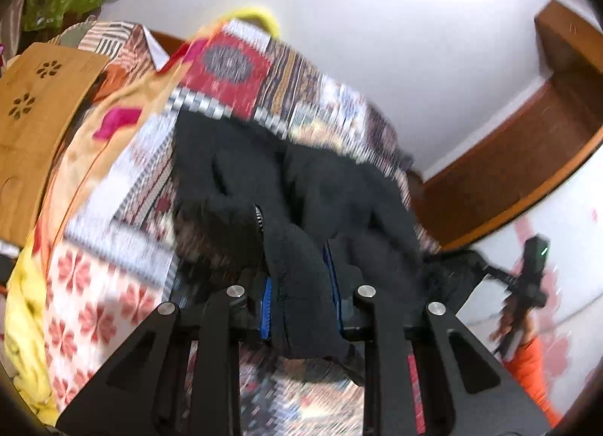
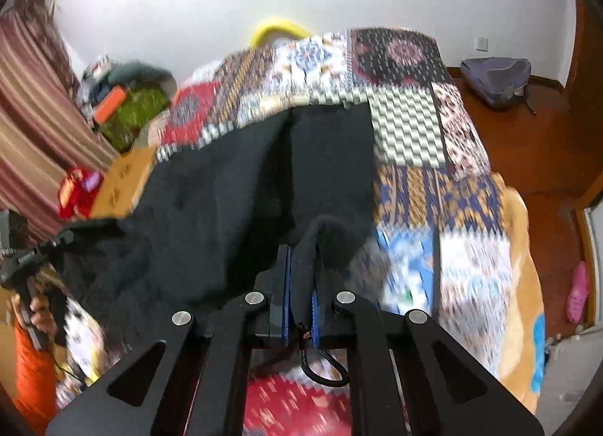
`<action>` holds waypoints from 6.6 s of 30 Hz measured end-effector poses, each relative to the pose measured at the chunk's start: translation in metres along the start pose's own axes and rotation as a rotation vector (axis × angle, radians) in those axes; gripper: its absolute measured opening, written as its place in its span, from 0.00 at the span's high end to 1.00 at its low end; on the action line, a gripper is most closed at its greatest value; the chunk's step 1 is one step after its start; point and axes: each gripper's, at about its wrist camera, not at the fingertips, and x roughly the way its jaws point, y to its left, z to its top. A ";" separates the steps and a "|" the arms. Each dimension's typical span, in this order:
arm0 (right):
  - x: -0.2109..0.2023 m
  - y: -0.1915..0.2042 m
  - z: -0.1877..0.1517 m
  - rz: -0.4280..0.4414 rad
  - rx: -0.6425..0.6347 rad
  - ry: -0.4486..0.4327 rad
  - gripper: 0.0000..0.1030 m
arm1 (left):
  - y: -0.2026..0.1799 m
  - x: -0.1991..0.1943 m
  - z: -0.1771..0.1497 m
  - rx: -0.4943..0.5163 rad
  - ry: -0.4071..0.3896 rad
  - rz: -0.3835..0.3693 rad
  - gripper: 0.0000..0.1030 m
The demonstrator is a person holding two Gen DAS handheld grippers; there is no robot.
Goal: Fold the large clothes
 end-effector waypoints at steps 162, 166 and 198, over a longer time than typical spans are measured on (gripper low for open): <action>0.170 0.205 -0.003 0.050 -0.307 0.180 0.12 | -0.035 0.012 0.018 0.164 -0.530 0.541 0.73; 0.197 0.221 -0.022 0.055 -0.357 0.224 0.09 | -0.049 0.022 0.012 0.235 -0.478 0.543 0.73; -0.002 -0.025 -0.045 -0.147 0.043 -0.002 0.11 | -0.187 0.208 -0.079 0.633 0.113 0.315 0.32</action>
